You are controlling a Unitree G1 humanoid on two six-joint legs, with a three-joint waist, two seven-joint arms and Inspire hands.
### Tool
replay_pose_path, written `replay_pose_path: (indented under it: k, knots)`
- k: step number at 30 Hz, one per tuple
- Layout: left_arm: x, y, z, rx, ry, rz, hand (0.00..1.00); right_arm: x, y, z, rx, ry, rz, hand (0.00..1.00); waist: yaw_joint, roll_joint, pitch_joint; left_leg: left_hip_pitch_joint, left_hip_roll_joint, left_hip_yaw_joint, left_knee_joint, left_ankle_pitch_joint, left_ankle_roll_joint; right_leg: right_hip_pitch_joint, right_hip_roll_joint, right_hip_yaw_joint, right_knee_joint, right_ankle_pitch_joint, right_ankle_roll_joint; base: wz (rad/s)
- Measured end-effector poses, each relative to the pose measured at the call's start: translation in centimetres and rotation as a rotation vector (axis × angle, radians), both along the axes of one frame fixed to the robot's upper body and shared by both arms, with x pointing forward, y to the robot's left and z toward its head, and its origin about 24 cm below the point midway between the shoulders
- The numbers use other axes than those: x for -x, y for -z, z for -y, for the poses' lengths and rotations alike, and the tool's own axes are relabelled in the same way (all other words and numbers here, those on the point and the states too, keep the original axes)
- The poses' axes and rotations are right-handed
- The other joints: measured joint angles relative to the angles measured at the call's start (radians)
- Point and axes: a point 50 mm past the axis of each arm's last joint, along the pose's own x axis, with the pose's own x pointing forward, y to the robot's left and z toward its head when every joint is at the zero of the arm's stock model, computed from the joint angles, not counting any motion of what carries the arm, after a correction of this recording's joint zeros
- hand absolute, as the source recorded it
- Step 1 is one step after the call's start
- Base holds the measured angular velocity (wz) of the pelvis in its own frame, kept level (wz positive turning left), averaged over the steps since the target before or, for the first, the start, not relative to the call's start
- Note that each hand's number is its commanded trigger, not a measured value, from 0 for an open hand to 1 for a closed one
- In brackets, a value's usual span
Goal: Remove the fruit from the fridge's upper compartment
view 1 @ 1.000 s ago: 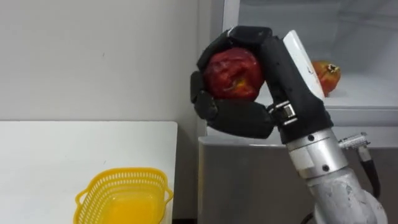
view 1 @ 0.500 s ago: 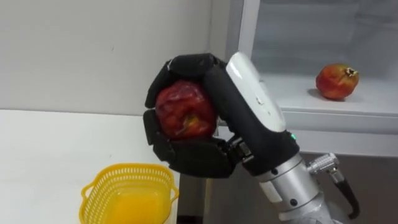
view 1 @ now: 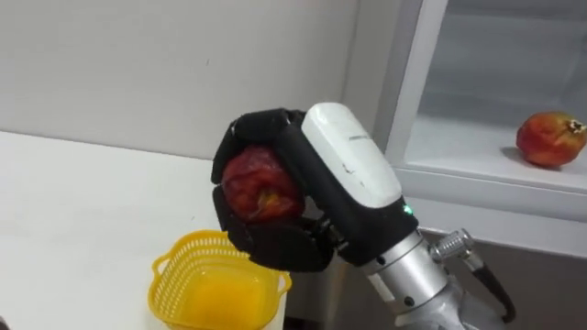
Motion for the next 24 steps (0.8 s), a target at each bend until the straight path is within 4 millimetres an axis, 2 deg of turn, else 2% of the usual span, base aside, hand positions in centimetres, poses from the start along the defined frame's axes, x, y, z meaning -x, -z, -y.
replay_pose_path:
  k: [4,11,18,24]
  knots:
    - [0.0,0.0,-0.1,0.012,-0.002,-0.007,0.0,-1.0,1.4,0.1,0.07,0.05,-0.041,1.0,0.014,-0.01,0.0016,-0.017,-0.006,-0.029,0.01,0.001,0.0,0.003,-0.001,-0.019,-0.008,-0.002,0.004,0.21]
    - [0.2,-0.1,-0.3,0.0,-0.002,-0.015,0.0,-2.1,3.9,-0.1,0.2,0.113,-0.083,1.0,0.04,-0.012,0.0011,-0.021,-0.008,-0.044,0.01,0.002,-0.001,0.005,-0.001,-0.029,-0.006,-0.003,0.005,0.08]
    - [0.5,-0.1,-0.3,-0.003,-0.002,-0.025,0.0,-3.5,5.6,1.0,0.273,0.197,-0.142,1.0,0.072,-0.014,0.0006,-0.024,-0.01,-0.047,0.009,0.002,0.0,0.002,-0.004,-0.029,-0.005,-0.004,0.007,0.01]
    - [0.3,-0.1,-0.4,-0.017,-0.006,-0.023,0.0,-4.6,6.3,1.8,0.303,0.239,-0.191,1.0,0.078,-0.026,-0.0063,-0.037,-0.019,-0.061,0.007,0.008,0.002,-0.008,-0.009,-0.028,-0.006,-0.009,0.015,0.05]
